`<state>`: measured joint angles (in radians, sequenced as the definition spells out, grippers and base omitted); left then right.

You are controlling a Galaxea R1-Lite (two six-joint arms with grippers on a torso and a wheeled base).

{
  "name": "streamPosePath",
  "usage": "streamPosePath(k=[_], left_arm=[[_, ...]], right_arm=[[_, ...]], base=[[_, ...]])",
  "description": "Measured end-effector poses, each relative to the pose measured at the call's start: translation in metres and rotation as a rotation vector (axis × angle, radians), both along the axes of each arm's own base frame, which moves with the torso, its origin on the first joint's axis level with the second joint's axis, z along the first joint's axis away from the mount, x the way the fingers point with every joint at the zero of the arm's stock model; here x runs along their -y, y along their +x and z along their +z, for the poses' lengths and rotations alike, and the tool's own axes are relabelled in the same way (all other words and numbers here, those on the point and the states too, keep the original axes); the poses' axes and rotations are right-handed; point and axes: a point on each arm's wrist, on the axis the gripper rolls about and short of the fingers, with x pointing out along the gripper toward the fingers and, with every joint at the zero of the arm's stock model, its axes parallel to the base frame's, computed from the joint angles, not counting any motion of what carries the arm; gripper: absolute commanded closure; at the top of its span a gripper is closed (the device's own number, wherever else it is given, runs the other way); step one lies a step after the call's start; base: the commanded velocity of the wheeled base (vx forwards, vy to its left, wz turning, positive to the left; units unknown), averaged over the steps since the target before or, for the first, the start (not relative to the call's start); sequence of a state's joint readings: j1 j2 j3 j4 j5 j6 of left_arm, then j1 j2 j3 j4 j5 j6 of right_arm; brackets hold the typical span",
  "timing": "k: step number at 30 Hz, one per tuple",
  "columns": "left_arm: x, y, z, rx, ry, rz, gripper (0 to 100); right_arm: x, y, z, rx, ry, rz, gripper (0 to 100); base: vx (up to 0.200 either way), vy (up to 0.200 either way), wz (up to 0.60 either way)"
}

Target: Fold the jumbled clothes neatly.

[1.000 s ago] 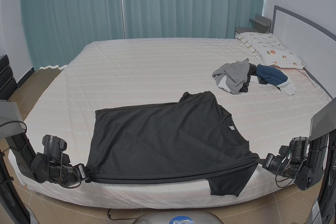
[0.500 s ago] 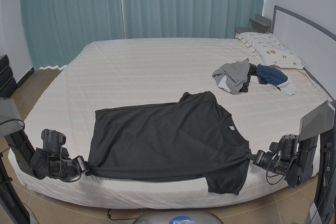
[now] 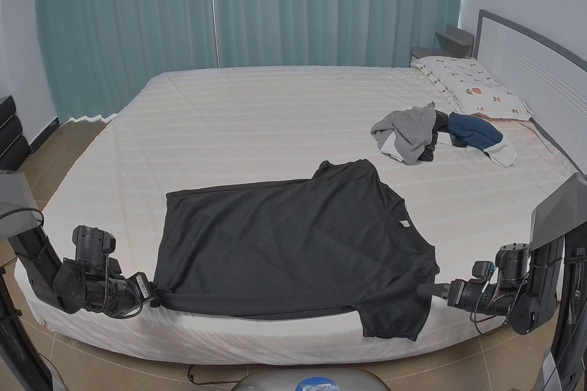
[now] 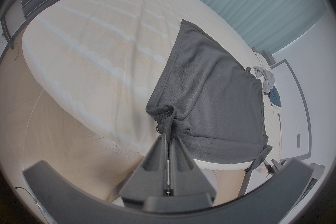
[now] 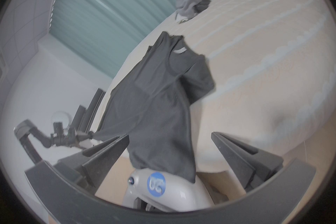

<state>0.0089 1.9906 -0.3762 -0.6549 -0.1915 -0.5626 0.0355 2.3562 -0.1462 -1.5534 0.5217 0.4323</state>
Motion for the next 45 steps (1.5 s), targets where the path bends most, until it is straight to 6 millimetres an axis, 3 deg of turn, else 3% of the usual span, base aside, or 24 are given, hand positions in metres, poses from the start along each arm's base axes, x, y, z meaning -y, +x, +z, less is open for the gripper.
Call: streamPosePath(k=[14,15,30,37,45], left_arm=[[0.0,-0.001,-0.001,-0.004,-0.001,-0.003,100],[0.0,-0.001,0.0,-0.004,-0.001,-0.003,100],[0.0,-0.001,0.0,-0.004,-0.002,-0.003,100],[0.0,-0.002,0.0,-0.005,0.003,-0.006,100],[-0.001,-0.006,0.0,-0.008,0.033,-0.028,100]], right_arm=[[-0.009,-0.005,-0.011,0.015,-0.074,0.121,0],[-0.009,-0.005,-0.013,0.03,-0.098,0.141,100],[-0.004,-0.01,-0.02,0.081,-0.209,0.225,100],[0.009,-0.028,-0.011,0.06,-0.184,0.239,100],[0.022,-0.033,-0.002,0.068,-0.165,0.2,100]], base=[[0.0,0.0,0.0],[0.0,0.0,0.0],[0.0,0.0,0.0],[0.0,0.0,0.0],[0.0,0.0,0.0]])
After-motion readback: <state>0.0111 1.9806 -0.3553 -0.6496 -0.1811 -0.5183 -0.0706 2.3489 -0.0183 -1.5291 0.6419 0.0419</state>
